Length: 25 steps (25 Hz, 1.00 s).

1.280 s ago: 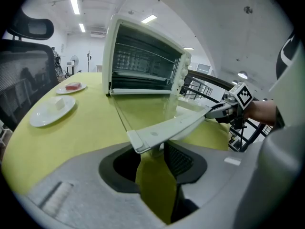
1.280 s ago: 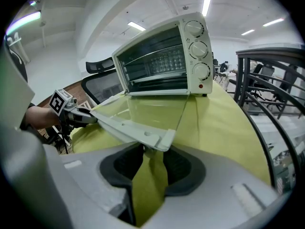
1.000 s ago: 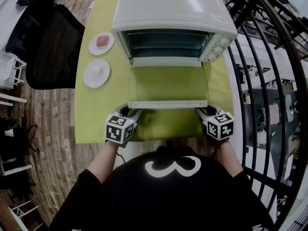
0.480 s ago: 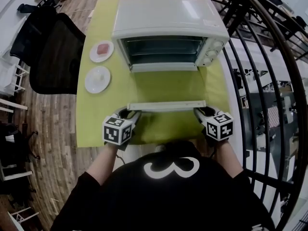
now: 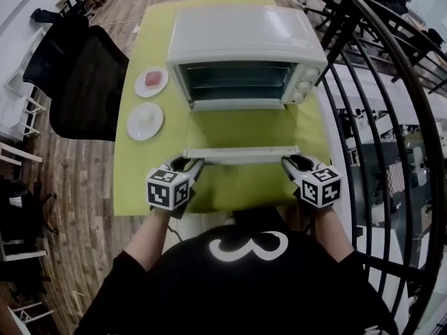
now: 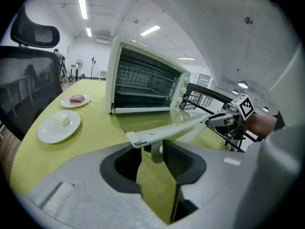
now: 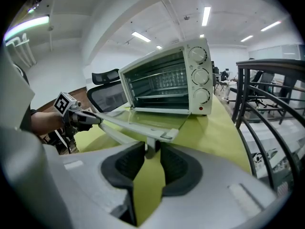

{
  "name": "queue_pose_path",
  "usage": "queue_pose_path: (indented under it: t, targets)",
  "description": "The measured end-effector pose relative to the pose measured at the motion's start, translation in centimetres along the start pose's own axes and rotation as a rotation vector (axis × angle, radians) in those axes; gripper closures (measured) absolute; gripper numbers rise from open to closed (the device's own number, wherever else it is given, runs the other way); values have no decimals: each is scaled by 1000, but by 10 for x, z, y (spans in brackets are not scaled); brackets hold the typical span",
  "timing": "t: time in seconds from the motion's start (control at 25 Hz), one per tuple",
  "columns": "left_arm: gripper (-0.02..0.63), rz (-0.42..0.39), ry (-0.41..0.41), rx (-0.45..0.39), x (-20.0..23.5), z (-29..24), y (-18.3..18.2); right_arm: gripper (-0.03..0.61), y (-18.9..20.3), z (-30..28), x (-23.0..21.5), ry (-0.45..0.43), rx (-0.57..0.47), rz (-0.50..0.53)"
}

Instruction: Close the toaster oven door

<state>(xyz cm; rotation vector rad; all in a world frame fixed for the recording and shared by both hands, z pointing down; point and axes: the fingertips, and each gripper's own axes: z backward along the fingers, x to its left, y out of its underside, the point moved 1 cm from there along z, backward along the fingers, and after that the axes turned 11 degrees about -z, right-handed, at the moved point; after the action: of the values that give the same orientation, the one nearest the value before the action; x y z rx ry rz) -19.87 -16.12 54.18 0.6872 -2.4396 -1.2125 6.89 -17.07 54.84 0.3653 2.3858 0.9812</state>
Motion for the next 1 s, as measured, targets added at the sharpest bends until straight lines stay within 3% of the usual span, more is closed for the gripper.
queue_pose_path:
  t: [0.48,1.0]
  targets:
    - [468,-14,-18,-38,6,12,-34,471,-30,16,9,-53,-49,-47]
    - [479,-9,-50,-98,13,19,-71,469,-66,27,15,-74,-88,-11]
